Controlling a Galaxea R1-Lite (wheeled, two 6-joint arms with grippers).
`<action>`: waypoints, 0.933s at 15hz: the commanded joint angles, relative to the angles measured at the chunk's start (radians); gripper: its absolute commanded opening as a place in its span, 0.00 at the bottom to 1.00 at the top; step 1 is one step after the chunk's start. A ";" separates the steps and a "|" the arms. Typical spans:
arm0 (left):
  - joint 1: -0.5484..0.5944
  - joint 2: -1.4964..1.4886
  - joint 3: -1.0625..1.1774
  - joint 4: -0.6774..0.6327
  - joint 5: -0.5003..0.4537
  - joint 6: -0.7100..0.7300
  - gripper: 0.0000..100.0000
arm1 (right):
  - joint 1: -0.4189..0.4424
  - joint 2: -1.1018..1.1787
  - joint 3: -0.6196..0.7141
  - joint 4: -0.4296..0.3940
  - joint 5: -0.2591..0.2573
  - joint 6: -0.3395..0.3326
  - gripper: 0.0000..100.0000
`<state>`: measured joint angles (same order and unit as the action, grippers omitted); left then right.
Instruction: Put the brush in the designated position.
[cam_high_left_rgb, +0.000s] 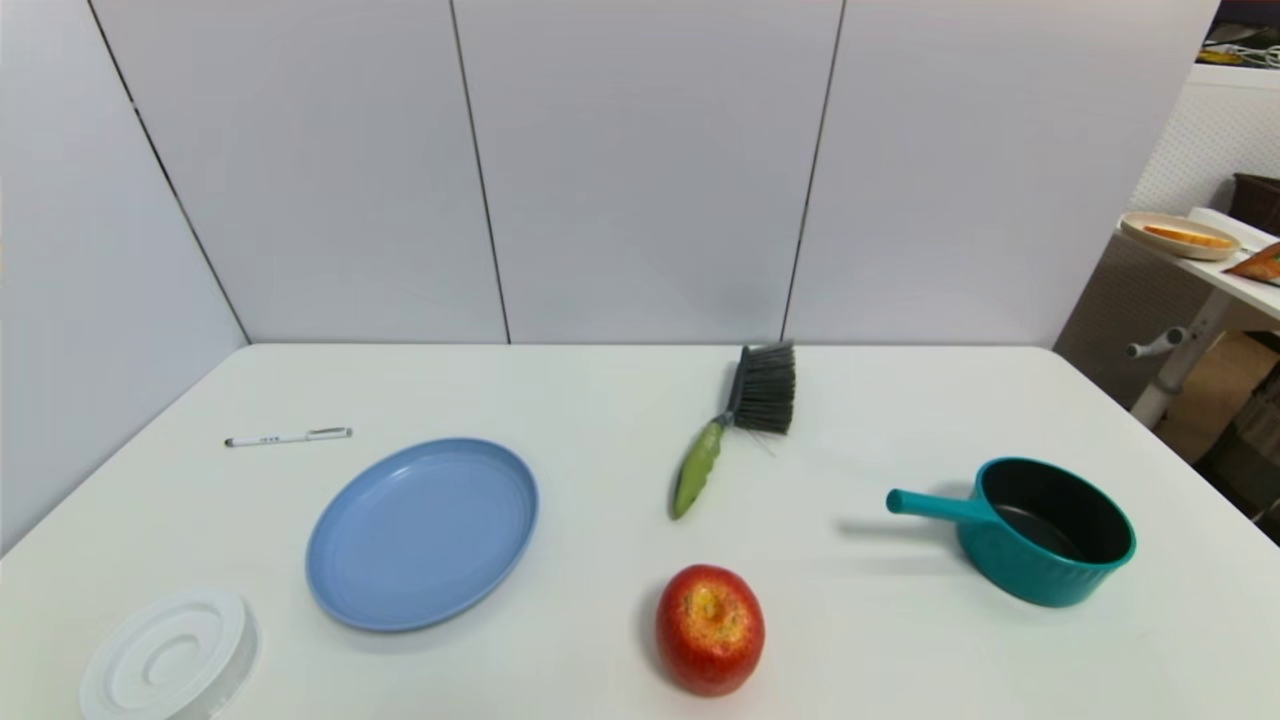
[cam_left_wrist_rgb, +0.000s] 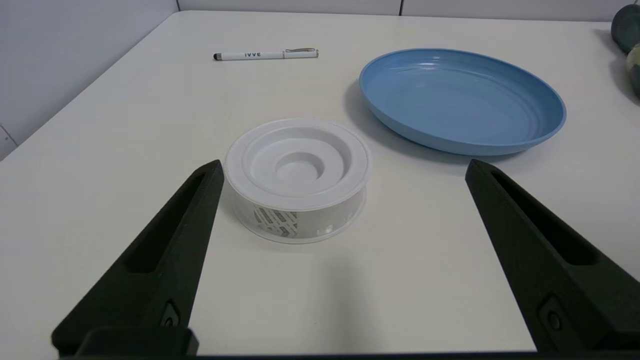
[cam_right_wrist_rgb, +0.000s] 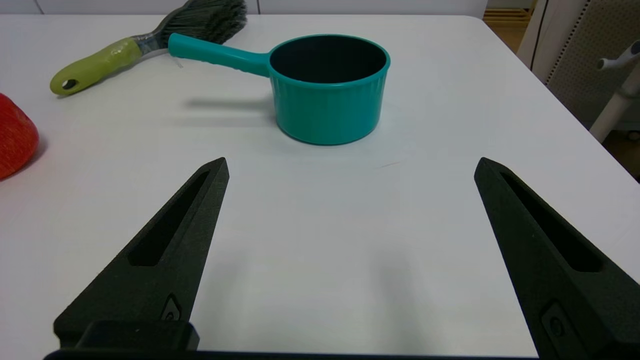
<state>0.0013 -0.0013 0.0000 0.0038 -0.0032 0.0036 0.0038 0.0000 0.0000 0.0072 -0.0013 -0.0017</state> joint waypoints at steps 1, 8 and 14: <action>0.000 0.001 0.000 0.001 0.000 -0.001 1.00 | 0.001 0.002 0.002 0.000 0.000 0.000 1.00; 0.003 0.096 -0.011 -0.028 -0.003 -0.004 1.00 | 0.001 0.002 0.002 0.000 0.000 0.000 1.00; -0.060 0.794 -0.319 -0.205 -0.009 0.075 1.00 | 0.001 0.002 0.002 0.000 0.000 0.000 1.00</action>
<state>0.0043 0.3406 -0.1077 -0.0985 -0.0089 0.0100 0.0038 0.0000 0.0000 0.0077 -0.0017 -0.0017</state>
